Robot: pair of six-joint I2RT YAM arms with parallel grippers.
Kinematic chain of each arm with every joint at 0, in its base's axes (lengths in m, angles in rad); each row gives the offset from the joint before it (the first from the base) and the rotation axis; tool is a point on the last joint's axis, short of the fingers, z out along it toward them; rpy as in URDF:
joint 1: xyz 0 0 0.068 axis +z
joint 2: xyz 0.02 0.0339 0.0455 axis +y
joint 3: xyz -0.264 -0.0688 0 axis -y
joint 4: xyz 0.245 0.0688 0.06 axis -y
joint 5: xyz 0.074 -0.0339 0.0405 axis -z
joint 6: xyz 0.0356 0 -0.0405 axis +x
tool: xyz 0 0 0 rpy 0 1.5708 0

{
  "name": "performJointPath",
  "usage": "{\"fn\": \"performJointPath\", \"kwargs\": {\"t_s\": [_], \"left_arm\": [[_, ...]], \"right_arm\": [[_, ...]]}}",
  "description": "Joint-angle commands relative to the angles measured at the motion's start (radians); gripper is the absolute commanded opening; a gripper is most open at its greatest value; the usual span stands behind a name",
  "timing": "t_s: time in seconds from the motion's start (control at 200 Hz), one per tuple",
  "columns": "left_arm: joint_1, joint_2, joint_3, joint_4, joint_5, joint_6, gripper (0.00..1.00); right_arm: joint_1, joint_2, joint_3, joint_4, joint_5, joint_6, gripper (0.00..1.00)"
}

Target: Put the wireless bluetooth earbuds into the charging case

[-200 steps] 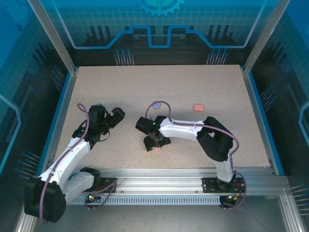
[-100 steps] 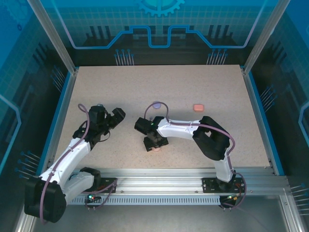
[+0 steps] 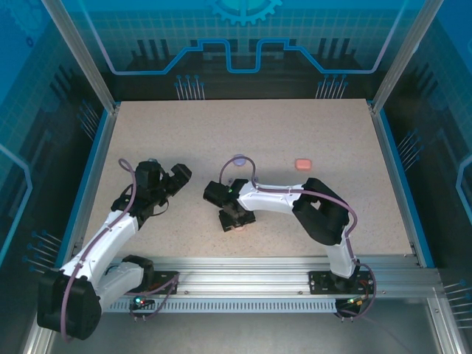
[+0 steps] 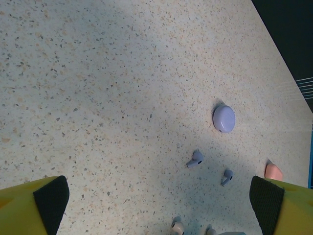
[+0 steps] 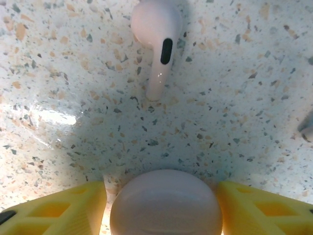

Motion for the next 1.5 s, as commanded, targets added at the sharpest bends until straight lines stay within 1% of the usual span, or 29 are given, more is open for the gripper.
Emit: {"fn": "performJointPath", "kwargs": {"t_s": [0.0,0.14,0.225,0.355,0.46,0.58,0.69,0.8,0.92,0.991,1.081,1.191,1.341,1.401,1.496], "left_arm": [[0.011,-0.003,-0.009,0.016,0.012,-0.014,0.99],[0.01,-0.004,-0.009,0.015,0.011,-0.019,0.99],[0.01,-0.005,-0.01,0.016,0.014,-0.028,0.99],[0.01,-0.015,-0.008,0.007,0.016,-0.05,0.99],[0.01,-0.031,-0.004,-0.002,0.019,-0.062,0.99],[0.01,-0.038,0.013,-0.025,0.031,-0.056,0.99],[0.009,-0.045,0.006,0.007,0.066,-0.03,0.99],[0.008,-0.063,-0.045,0.138,0.121,-0.024,0.99],[0.007,-0.036,-0.115,0.346,0.205,-0.041,0.99],[0.006,0.019,-0.137,0.46,0.259,-0.05,0.99],[-0.011,0.104,-0.14,0.566,0.309,-0.049,0.99],[-0.065,0.198,-0.124,0.661,0.32,-0.034,0.99],[-0.149,0.315,-0.093,0.791,0.332,-0.006,0.99],[-0.181,0.367,-0.085,0.877,0.355,0.002,0.99],[-0.222,0.447,-0.058,0.958,0.376,0.002,0.99]], "right_arm": [[0.019,0.033,0.009,-0.055,0.019,0.05,0.61],[0.023,0.04,0.01,-0.062,0.025,0.075,0.6],[0.025,0.039,0.009,-0.063,0.024,0.084,0.57],[0.025,0.018,-0.001,-0.057,0.029,0.095,0.49],[0.025,-0.031,-0.021,-0.048,0.042,0.109,0.46],[0.017,-0.106,-0.033,-0.049,0.06,0.123,0.46],[-0.012,-0.18,-0.041,-0.05,0.071,0.126,0.46],[-0.072,-0.259,-0.055,-0.042,0.071,0.125,0.46],[-0.18,-0.332,-0.076,-0.013,0.039,0.127,0.46],[-0.258,-0.366,-0.089,0.015,0.001,0.14,0.45],[-0.349,-0.397,-0.095,0.058,-0.049,0.166,0.45],[-0.443,-0.398,-0.07,0.087,-0.102,0.21,0.44],[-0.512,-0.36,-0.014,0.115,-0.149,0.306,0.44],[-0.523,-0.337,0.008,0.125,-0.159,0.352,0.44],[-0.528,-0.305,0.022,0.159,-0.184,0.431,0.44]]}}
